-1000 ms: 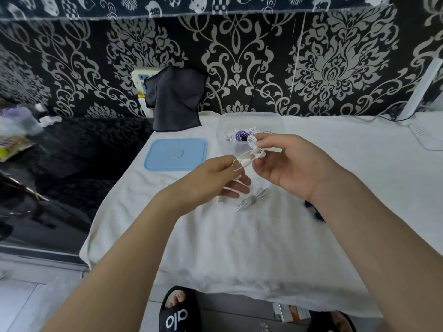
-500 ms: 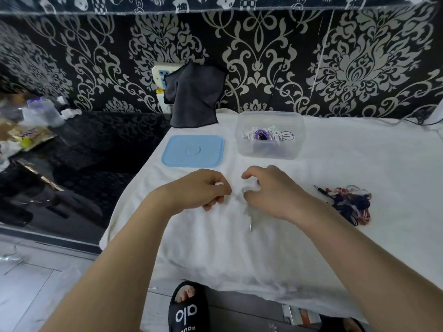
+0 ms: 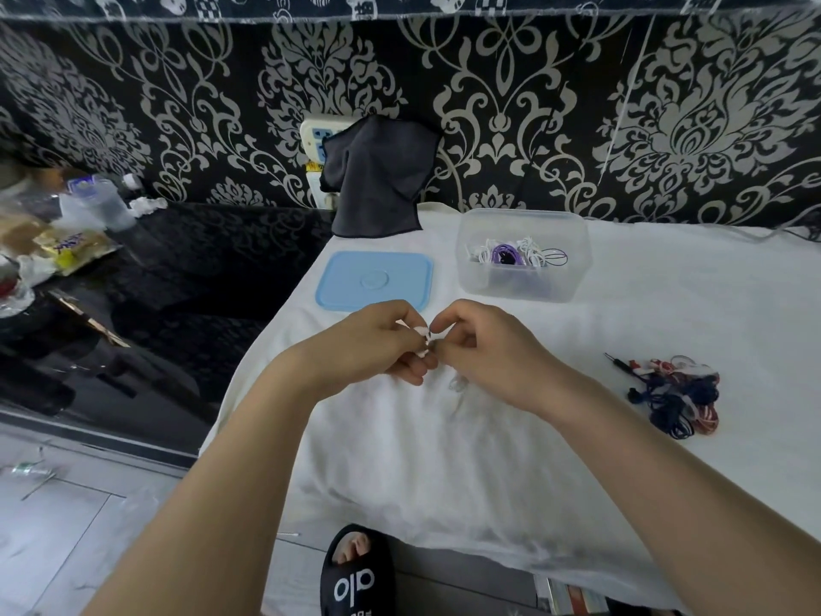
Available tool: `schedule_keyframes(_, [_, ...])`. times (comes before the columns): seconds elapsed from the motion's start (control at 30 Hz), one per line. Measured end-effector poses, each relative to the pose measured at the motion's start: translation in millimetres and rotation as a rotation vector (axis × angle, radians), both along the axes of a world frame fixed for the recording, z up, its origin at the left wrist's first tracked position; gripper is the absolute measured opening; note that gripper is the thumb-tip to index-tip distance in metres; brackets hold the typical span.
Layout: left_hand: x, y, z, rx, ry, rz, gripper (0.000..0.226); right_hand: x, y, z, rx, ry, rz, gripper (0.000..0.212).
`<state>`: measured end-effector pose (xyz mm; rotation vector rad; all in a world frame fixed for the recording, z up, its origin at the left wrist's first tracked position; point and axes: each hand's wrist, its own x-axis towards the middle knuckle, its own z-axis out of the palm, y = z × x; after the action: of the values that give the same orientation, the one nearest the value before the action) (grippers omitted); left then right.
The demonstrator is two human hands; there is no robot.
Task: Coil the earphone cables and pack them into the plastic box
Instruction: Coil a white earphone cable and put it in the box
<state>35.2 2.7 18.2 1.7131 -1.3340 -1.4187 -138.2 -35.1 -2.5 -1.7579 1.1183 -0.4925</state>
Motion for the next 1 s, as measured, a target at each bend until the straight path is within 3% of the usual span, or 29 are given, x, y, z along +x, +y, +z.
schedule_keyframes(0.07, [1.3, 0.2, 0.9, 0.002, 0.021, 0.002, 0.008, 2.1, -2.2, -0.2, -0.006, -0.021, -0.018, 0.005])
schedule_keyframes(0.23, [12.5, -5.4, -0.4, 0.001, 0.039, 0.123, 0.021, 6.0, -7.8, 3.4, 0.094, -0.148, -0.109, 0.018])
schedule_keyframes(0.37, [29.2, -9.2, -12.0, -0.073, -0.313, 0.214, 0.031, 7.7, -12.9, 3.9, 0.206, -0.203, -0.171, 0.017])
schedule_keyframes(0.5, [37.3, -9.4, -26.3, -0.086, -0.521, 0.158, 0.020, 9.2, -16.8, 3.7, 0.280, -0.194, -0.186, 0.014])
schedule_keyframes(1.0, [31.3, -20.5, -53.3, -0.161, -0.608, 0.079, 0.010, 6.0, -22.4, 7.0, 0.310, -0.230, -0.112, 0.011])
